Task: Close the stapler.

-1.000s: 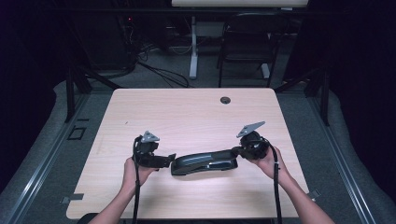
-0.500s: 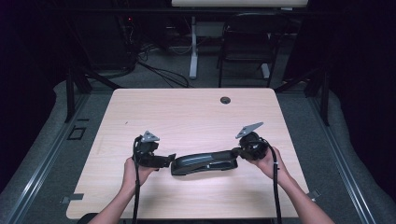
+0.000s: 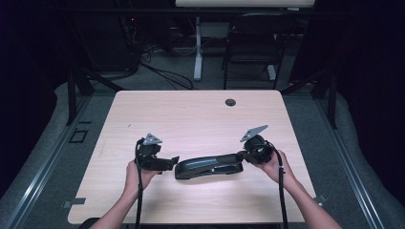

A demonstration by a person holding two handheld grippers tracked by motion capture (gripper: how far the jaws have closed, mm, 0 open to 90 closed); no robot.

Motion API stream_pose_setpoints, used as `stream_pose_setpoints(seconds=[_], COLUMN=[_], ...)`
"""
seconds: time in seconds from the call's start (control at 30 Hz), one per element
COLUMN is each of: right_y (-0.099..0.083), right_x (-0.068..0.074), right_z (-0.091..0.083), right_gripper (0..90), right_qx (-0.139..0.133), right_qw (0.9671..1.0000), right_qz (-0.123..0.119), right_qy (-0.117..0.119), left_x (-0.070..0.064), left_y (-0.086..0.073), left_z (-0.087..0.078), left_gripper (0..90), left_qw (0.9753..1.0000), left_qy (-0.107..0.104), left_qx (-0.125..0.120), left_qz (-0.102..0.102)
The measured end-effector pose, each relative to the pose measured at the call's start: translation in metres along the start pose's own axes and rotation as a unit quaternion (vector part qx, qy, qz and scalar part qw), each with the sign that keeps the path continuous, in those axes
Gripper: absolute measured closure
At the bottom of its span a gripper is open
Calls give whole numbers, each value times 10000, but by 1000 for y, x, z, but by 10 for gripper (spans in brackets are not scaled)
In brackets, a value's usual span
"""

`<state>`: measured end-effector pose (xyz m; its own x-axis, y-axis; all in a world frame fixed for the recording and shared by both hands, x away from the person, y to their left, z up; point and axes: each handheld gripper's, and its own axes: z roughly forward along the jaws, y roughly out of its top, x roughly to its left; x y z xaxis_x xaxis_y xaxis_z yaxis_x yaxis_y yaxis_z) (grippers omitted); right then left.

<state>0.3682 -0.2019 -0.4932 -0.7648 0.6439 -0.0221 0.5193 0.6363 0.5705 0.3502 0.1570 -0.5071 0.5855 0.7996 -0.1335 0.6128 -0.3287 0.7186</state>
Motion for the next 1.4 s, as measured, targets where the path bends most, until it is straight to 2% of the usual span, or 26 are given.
stream_pose_setpoints(seconds=[0.27,0.4,0.5,0.53,0.6,0.63,0.7,0.77,0.97,1.17,1.4], right_y=[5,6,8,9,10,11,12,13,12,6,-7], right_x=[2,0,0,1,3,4,5,5,5,-1,-15], right_z=[-13,-22,-26,-27,-31,-32,-36,-39,-50,-58,-67], right_gripper=[880,809,691,678,571,559,445,400,185,122,78], right_qx=[-273,-647,-791,-815,-915,-968,-1022,-1043,-1143,-1183,-1208], right_qw=[9996,9978,9966,9964,9955,9950,9945,9943,9931,9921,9899], right_qz=[52,170,227,213,221,225,219,231,271,370,644], right_qy=[-29,-37,-41,-48,-65,-62,-58,-16,-57,-192,-377], left_x=[1,1,2,2,2,2,2,3,7,12,20], left_y=[0,0,0,0,0,0,0,0,-1,-2,-3], left_z=[0,0,-1,-1,-1,-1,-2,-2,-5,-9,-14], left_gripper=[125,122,122,122,121,120,118,117,105,103,103], left_qw=[10000,10000,10000,10000,10000,10000,10000,10000,10000,9998,9996], left_qy=[6,0,-4,-6,2,16,34,43,80,166,268], left_qx=[2,4,19,17,11,-5,-14,-24,-40,-49,-86], left_qz=[6,12,18,19,18,19,26,20,-27,-40,-100])
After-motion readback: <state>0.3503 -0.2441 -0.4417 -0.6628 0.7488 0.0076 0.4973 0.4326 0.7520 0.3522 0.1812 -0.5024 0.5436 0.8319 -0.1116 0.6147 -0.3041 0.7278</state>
